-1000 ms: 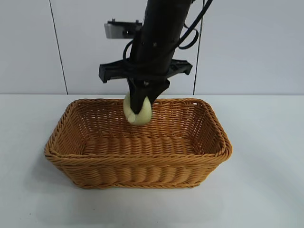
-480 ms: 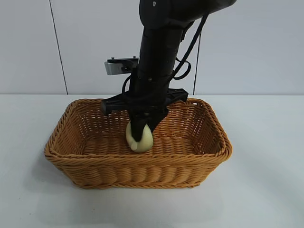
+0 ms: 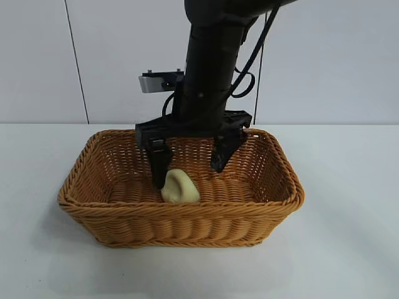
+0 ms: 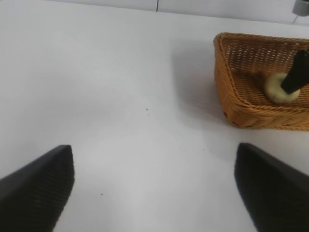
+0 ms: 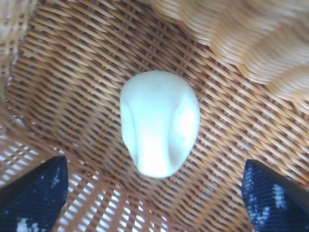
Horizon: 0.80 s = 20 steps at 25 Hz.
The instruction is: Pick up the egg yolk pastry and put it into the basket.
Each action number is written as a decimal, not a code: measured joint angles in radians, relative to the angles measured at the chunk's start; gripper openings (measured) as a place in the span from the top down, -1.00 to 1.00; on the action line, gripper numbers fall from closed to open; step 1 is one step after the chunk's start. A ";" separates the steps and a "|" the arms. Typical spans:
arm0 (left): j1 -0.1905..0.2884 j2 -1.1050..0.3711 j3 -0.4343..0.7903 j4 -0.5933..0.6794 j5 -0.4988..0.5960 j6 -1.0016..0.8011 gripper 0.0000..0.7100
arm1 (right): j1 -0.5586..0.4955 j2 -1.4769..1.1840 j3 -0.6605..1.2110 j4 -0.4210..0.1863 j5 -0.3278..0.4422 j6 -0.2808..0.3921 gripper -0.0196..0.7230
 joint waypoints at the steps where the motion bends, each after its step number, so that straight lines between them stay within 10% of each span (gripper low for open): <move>1: 0.000 0.000 0.000 0.000 0.000 0.000 -0.96 | 0.000 0.000 -0.036 -0.011 0.017 0.000 -0.88; 10: 0.000 0.000 0.000 0.000 0.000 0.000 -0.96 | -0.007 -0.010 -0.155 -0.139 0.034 0.033 -0.88; 20: 0.000 0.000 0.000 0.000 0.000 0.001 -0.96 | -0.199 -0.010 -0.155 -0.148 0.036 0.060 -0.88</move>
